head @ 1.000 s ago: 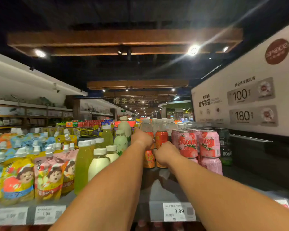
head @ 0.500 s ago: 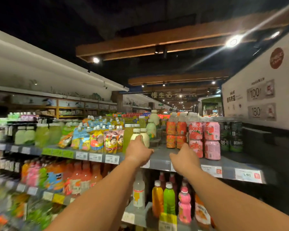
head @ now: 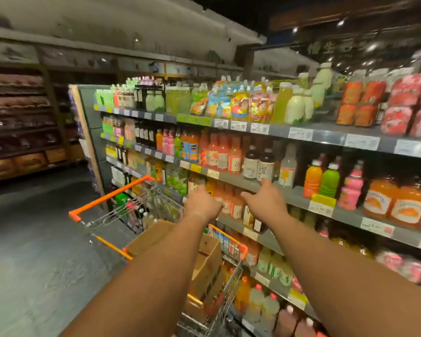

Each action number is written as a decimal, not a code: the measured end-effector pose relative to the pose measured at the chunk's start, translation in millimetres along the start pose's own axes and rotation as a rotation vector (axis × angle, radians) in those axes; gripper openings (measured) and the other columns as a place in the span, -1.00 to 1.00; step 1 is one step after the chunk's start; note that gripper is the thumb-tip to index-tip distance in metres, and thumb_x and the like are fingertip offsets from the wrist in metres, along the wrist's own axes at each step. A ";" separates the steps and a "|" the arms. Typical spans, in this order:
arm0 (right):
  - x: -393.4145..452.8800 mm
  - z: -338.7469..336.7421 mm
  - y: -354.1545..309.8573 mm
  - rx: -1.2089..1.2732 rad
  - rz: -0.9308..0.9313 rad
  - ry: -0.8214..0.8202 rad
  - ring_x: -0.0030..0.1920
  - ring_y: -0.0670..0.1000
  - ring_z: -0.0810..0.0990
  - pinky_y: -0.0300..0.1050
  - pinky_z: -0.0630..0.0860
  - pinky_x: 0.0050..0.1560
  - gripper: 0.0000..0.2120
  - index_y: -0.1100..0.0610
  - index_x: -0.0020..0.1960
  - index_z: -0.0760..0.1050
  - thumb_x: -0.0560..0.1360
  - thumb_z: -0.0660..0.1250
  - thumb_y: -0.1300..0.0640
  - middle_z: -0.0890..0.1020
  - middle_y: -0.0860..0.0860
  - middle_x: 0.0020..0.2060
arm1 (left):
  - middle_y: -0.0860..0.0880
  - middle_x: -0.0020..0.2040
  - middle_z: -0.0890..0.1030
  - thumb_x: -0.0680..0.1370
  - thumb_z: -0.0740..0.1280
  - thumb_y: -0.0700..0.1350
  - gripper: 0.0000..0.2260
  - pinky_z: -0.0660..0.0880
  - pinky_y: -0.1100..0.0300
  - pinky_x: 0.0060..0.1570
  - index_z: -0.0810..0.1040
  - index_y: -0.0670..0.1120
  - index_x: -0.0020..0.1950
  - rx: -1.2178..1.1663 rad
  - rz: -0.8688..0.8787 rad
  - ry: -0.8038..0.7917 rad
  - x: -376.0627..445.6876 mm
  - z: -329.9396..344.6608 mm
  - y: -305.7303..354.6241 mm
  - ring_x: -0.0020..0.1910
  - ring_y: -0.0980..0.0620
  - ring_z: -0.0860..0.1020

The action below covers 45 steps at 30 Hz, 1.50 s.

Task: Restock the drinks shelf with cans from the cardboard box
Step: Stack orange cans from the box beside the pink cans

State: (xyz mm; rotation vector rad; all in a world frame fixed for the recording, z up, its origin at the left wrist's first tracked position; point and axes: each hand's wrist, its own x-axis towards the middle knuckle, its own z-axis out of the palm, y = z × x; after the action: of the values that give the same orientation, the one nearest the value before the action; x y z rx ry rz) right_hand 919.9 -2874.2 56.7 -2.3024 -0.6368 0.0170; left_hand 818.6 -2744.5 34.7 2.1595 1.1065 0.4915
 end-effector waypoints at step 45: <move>125.8 405.6 78.1 -0.156 -0.169 -0.729 0.01 0.22 0.60 -0.01 0.57 0.02 -0.57 0.30 0.13 0.51 0.49 0.27 -0.05 0.54 0.16 -0.02 | -0.18 0.39 0.43 0.45 0.32 -0.01 -0.35 0.41 -0.06 0.37 0.25 -0.04 0.53 0.147 -0.669 -0.168 196.1 176.6 -284.2 0.37 -0.27 0.42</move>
State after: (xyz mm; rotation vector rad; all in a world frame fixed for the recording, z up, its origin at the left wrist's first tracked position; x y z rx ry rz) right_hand 985.8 -2599.2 -269.5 -2.3580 -1.2269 0.7775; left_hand 871.2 -2529.0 -283.4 1.7525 1.6968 -0.0761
